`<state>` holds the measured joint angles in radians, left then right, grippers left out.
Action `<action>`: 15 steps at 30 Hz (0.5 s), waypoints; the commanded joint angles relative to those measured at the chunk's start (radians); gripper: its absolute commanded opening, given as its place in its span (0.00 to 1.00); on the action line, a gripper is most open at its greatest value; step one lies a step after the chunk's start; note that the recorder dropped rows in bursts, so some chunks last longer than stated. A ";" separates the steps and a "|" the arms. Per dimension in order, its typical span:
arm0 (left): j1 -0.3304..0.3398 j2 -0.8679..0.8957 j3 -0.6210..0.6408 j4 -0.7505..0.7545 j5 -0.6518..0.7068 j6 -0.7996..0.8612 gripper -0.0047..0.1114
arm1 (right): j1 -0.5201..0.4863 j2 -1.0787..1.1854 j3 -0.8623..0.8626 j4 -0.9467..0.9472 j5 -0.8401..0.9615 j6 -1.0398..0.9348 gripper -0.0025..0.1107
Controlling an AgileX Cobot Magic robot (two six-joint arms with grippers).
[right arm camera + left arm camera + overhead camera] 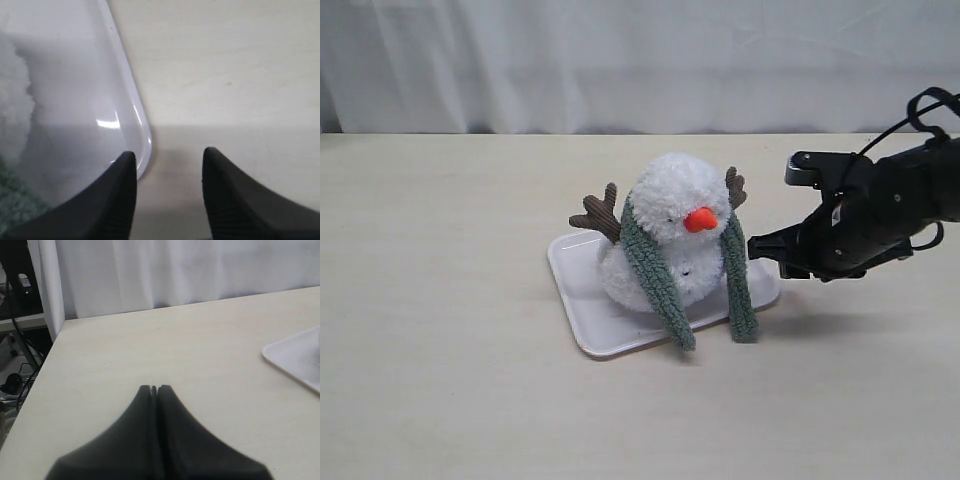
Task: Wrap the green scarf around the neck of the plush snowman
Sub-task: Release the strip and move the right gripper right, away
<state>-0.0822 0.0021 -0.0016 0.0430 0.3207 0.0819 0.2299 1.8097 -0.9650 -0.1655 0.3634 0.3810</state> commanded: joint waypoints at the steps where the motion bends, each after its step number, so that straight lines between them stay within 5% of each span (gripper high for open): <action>1: -0.006 -0.002 0.002 -0.003 -0.012 0.000 0.04 | -0.010 0.085 -0.062 0.001 0.004 0.001 0.29; 7: -0.006 -0.002 0.002 -0.003 -0.012 0.000 0.04 | -0.024 0.121 -0.079 -0.036 -0.025 0.001 0.28; 15: -0.006 -0.002 0.002 -0.003 -0.012 0.000 0.04 | -0.041 0.130 -0.079 -0.011 -0.053 -0.004 0.11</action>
<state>-0.0822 0.0021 -0.0016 0.0430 0.3207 0.0819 0.1954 1.9322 -1.0392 -0.1884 0.3196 0.3828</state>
